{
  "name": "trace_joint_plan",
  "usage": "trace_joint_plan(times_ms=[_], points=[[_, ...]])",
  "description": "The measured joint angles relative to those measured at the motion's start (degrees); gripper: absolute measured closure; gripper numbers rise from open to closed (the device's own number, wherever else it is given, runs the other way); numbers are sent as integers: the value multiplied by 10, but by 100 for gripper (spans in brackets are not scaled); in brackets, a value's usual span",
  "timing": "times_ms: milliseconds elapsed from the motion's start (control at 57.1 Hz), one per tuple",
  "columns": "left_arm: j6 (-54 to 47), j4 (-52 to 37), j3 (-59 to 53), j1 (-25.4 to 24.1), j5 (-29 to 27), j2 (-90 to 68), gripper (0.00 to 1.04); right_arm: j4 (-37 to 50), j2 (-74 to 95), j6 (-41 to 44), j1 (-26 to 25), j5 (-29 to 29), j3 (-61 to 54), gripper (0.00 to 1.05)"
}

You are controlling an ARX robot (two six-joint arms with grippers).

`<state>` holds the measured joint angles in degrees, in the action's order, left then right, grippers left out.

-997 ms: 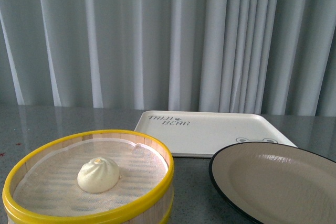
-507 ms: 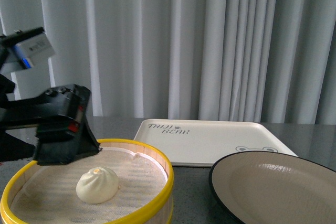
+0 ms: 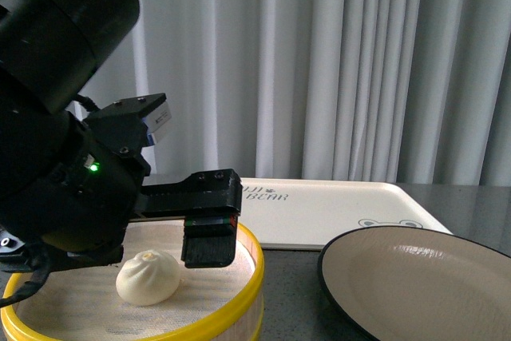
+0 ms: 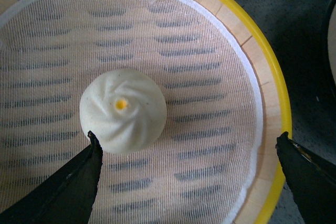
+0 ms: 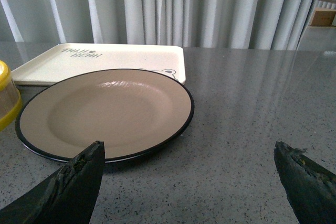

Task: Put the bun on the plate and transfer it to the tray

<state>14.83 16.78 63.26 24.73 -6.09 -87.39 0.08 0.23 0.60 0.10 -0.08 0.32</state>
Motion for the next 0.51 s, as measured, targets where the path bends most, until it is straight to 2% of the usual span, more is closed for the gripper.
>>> trace_joint_plan(times_ms=[70,508], points=[[-12,-7,3,6,-19,-9,7,0,0,0,0,0,0,9],[-43,-18,24,3,-41,-46,7,0,0,0,0,0,0,9]])
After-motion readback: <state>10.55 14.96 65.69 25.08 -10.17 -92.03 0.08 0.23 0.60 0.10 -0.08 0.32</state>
